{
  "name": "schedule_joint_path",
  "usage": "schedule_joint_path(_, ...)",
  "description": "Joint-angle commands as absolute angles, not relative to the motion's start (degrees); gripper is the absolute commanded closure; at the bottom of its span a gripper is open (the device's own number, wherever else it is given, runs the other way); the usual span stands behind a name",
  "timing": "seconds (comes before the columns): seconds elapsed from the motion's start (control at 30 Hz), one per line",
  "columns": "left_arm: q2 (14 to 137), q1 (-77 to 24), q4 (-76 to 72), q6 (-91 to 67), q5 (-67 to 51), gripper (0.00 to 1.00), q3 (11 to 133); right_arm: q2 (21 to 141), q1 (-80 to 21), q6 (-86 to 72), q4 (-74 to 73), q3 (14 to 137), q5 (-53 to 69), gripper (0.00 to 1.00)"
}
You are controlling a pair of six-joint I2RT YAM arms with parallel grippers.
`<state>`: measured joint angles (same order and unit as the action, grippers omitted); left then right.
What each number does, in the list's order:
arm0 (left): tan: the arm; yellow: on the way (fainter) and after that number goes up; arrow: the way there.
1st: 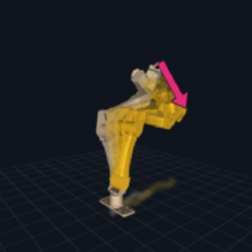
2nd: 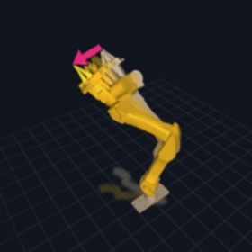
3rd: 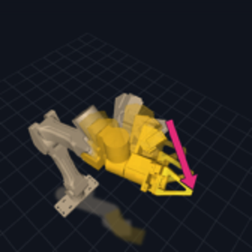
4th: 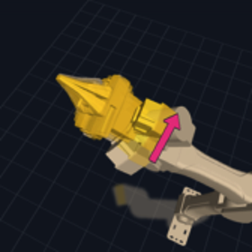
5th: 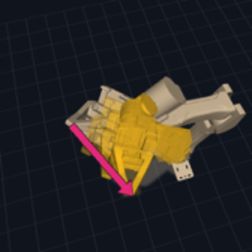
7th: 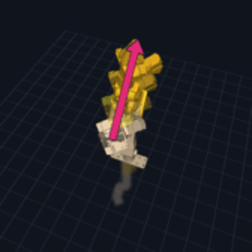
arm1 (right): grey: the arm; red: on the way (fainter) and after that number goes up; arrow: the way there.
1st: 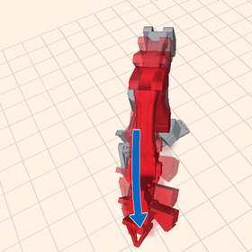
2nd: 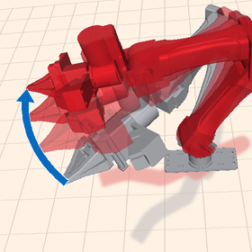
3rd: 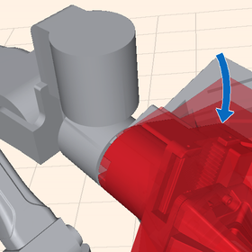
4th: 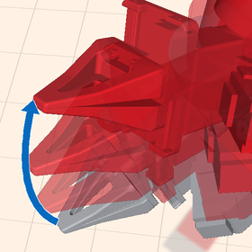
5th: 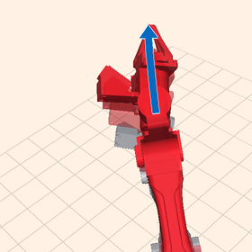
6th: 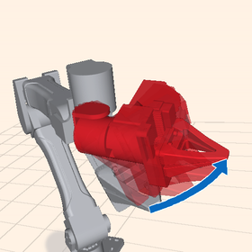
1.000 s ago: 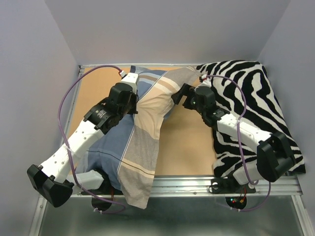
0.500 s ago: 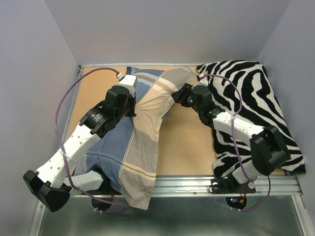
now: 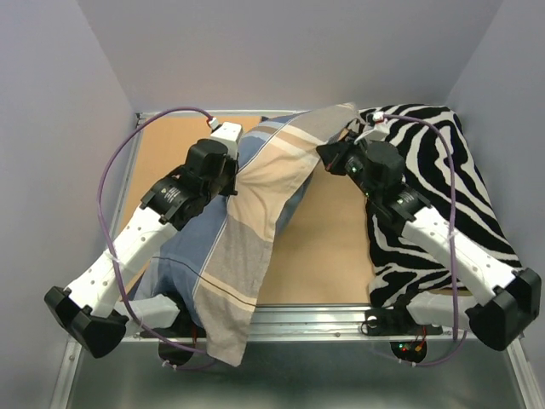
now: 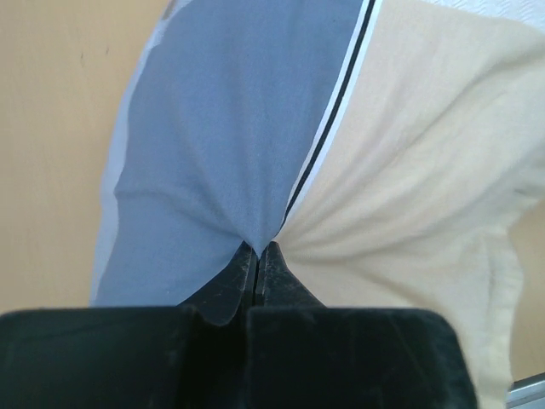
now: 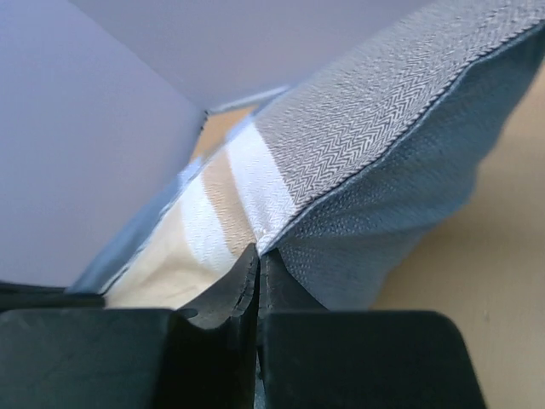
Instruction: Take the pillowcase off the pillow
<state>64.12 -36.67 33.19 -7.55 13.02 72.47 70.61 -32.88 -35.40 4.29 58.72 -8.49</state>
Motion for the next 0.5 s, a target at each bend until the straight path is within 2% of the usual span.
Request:
schedule_joint_path(0.0, 66.53, -37.09, 24.08, -4.40, 13.28, 1.00, 81.29, 63.47, -36.38, -31.03, 1.42, 67.67, -8.26, 0.99)
schedule_joint_path(0.13, 71.53, -37.00, 25.05, -2.73, 10.73, 0.99, 86.91, 62.14, -39.37, -28.66, -2.81, 73.03, -8.26, 0.99)
schedule_joint_path(0.17, 72.15, -37.09, 25.66, -1.85, 10.46, 0.93, 88.75, 62.49, -40.16, -28.22, -4.12, 75.30, -8.35, 0.99)
schedule_joint_path(0.2, 72.85, -37.09, 26.01, -1.50, 10.20, 0.78, 89.73, 62.93, -40.17, -27.52, -4.48, 76.19, -8.52, 1.00)
schedule_joint_path(0.27, 74.00, -37.09, 26.89, -0.79, 9.50, 0.59, 91.57, 64.07, -40.34, -26.72, -5.88, 78.04, -9.14, 0.99)
schedule_joint_path(0.3, 73.92, -37.09, 27.16, -0.88, 8.97, 0.44, 92.80, 65.73, -40.34, -25.76, -6.58, 79.87, -9.92, 0.99)
schedule_joint_path(0.4, 71.90, -37.35, 27.25, -0.62, 7.56, 0.34, 94.57, 68.02, -40.34, -24.61, -8.35, 82.79, -11.42, 0.99)
schedule_joint_path(0.47, 69.53, -37.62, 27.42, -0.35, 6.51, 0.32, 94.75, 70.39, -40.34, -24.35, -9.31, 84.02, -12.12, 0.99)
